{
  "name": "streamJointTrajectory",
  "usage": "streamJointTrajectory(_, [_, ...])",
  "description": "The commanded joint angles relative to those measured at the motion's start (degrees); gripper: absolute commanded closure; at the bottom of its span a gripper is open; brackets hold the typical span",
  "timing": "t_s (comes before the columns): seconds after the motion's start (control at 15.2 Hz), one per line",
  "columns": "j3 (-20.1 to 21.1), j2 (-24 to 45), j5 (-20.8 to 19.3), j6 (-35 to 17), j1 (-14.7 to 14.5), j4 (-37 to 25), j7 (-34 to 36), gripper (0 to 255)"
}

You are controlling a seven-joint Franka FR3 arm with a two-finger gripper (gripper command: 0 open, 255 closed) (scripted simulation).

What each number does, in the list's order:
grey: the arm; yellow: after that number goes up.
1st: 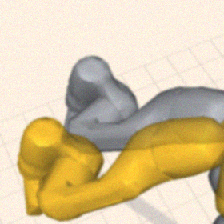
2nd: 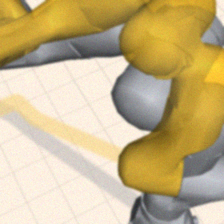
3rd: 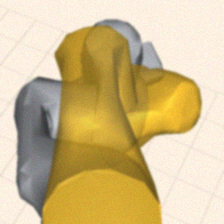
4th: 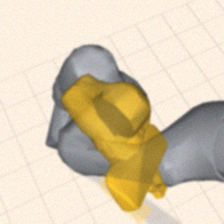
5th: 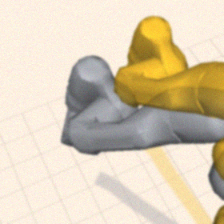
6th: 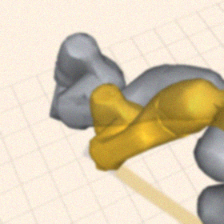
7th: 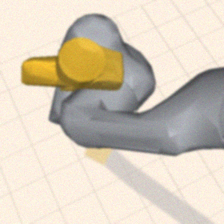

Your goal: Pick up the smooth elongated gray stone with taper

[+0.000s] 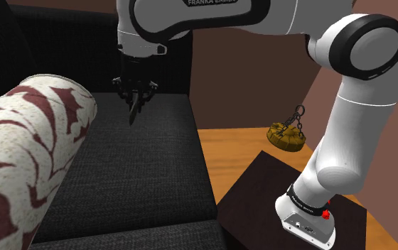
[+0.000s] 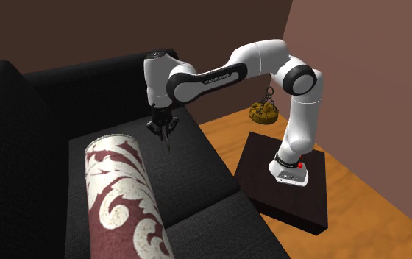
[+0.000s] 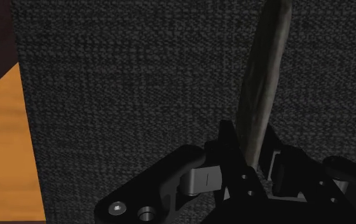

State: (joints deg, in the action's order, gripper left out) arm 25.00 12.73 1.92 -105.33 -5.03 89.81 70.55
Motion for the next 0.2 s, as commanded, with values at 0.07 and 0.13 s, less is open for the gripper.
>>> streamJointTrajectory(0.07, [0.03, -0.04, -0.02, 1.83, -0.05, -1.78, 0.17, 255])
streamJointTrajectory(0.13, [0.03, -0.04, -0.03, 1.83, -0.05, -1.79, 0.17, 255])
